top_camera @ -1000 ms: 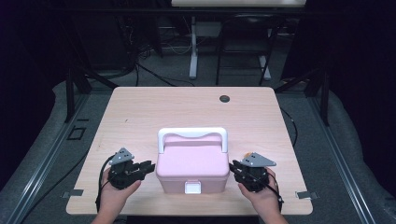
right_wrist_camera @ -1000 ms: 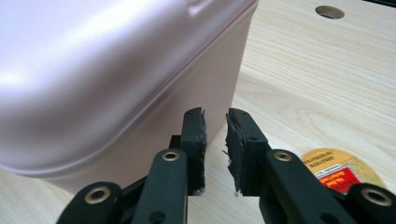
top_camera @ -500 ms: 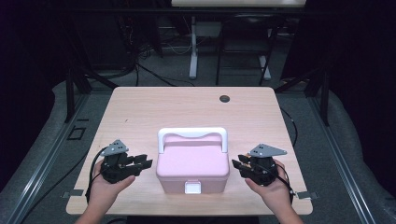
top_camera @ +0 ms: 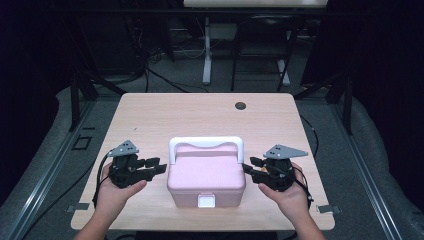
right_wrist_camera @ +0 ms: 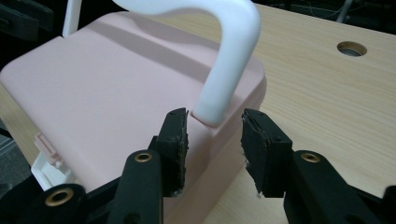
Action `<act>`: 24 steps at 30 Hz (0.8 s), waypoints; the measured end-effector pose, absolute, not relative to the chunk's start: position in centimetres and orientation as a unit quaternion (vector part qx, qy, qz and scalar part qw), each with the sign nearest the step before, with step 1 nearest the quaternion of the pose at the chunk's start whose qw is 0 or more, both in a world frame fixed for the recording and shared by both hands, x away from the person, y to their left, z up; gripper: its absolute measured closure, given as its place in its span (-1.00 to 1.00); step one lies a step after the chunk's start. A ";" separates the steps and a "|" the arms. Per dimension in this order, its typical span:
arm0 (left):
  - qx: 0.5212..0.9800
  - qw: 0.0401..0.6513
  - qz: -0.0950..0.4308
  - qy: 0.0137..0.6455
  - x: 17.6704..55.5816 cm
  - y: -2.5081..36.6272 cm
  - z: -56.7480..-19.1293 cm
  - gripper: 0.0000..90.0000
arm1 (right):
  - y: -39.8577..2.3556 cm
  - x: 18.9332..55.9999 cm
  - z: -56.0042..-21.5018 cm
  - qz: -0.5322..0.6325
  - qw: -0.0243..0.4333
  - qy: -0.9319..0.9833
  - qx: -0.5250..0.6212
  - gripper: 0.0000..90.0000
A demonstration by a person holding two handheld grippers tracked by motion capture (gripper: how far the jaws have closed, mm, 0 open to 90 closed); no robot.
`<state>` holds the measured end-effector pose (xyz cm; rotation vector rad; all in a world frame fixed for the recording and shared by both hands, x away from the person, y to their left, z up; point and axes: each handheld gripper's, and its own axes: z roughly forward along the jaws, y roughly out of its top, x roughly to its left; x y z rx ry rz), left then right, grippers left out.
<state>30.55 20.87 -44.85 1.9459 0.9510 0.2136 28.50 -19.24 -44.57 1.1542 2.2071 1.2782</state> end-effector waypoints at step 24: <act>0.784 0.482 0.066 0.385 33.3 18.1 -45.2 0.33 | -18.1 31.1 -45.1 0.471 0.139 0.770 0.406 0.30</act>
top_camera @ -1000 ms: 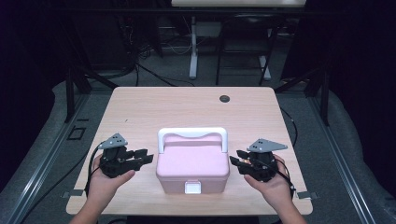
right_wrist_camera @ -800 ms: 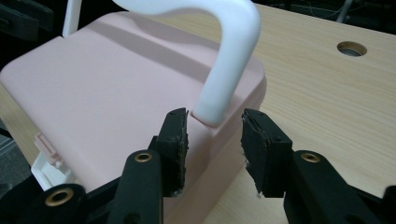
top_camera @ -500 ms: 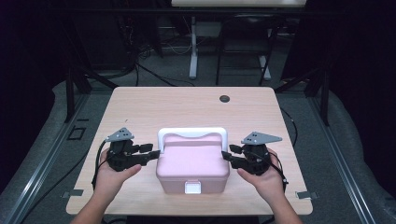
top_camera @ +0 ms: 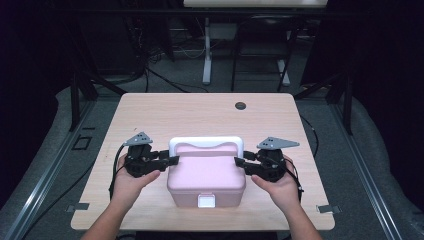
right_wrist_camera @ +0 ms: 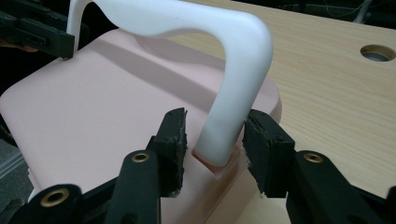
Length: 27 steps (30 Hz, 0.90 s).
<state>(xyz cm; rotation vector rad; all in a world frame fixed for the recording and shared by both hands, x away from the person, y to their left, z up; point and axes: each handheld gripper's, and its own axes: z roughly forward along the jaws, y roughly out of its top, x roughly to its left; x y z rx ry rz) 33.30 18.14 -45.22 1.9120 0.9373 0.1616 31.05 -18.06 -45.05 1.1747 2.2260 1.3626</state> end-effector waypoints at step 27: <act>0.785 0.485 0.108 0.372 32.1 18.1 -45.0 0.63 | -17.9 30.0 -44.9 0.474 0.159 0.767 0.402 0.62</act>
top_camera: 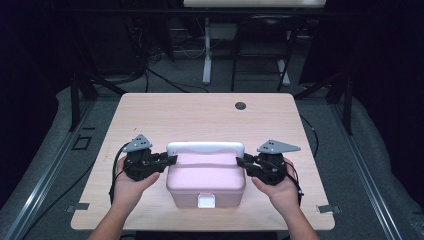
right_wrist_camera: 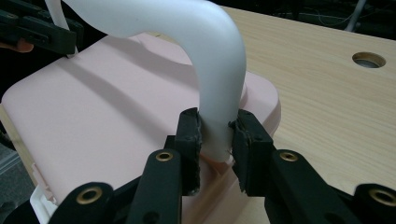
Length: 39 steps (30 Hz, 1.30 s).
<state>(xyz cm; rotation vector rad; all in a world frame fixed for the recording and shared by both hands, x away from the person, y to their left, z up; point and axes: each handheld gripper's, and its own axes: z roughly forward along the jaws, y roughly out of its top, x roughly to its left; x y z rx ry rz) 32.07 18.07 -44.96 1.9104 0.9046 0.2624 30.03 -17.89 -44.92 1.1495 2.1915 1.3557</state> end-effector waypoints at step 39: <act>0.789 0.484 0.105 0.363 31.2 18.5 -44.9 0.64 | -17.8 29.0 -44.9 0.479 0.151 0.769 0.395 0.61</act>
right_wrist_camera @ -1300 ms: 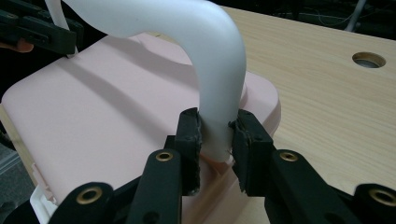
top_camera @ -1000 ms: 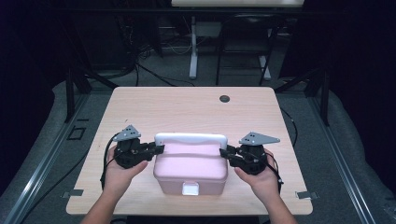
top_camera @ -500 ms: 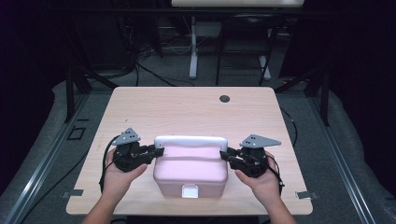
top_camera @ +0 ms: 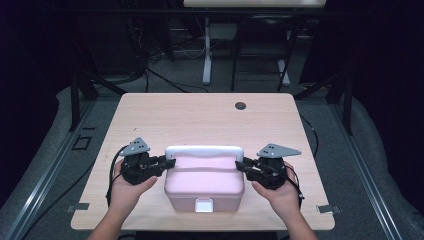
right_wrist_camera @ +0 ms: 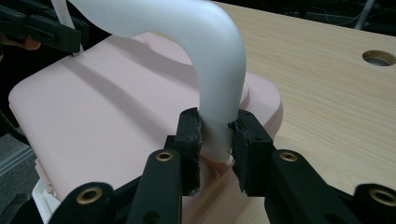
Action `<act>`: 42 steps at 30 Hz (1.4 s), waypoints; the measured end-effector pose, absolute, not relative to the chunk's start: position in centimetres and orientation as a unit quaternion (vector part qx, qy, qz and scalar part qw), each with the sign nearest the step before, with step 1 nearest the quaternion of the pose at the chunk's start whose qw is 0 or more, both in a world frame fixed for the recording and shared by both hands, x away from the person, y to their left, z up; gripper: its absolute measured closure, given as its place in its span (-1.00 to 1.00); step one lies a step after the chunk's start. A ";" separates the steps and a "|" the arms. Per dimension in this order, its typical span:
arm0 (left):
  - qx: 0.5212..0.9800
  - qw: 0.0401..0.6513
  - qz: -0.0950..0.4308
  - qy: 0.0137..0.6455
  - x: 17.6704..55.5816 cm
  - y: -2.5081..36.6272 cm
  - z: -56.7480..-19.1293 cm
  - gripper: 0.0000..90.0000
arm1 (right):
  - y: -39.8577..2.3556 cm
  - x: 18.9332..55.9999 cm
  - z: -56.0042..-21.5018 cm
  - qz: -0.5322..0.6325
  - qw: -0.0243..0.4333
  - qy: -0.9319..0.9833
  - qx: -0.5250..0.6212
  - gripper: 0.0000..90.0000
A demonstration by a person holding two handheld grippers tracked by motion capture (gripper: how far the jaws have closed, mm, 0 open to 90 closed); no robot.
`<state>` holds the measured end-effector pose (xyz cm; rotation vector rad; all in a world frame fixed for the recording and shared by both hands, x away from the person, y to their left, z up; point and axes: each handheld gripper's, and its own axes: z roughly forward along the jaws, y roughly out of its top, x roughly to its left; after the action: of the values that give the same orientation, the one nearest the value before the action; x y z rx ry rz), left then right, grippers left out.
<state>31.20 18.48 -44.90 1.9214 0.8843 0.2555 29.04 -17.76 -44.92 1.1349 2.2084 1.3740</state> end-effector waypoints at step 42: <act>0.780 0.498 0.109 0.363 30.6 19.7 -43.2 0.54 | -18.1 29.5 -44.2 0.506 0.159 0.755 0.385 0.64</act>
<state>30.64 19.70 -43.21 1.8882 0.8782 0.2643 29.46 -18.05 -44.21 1.1020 2.1593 1.4470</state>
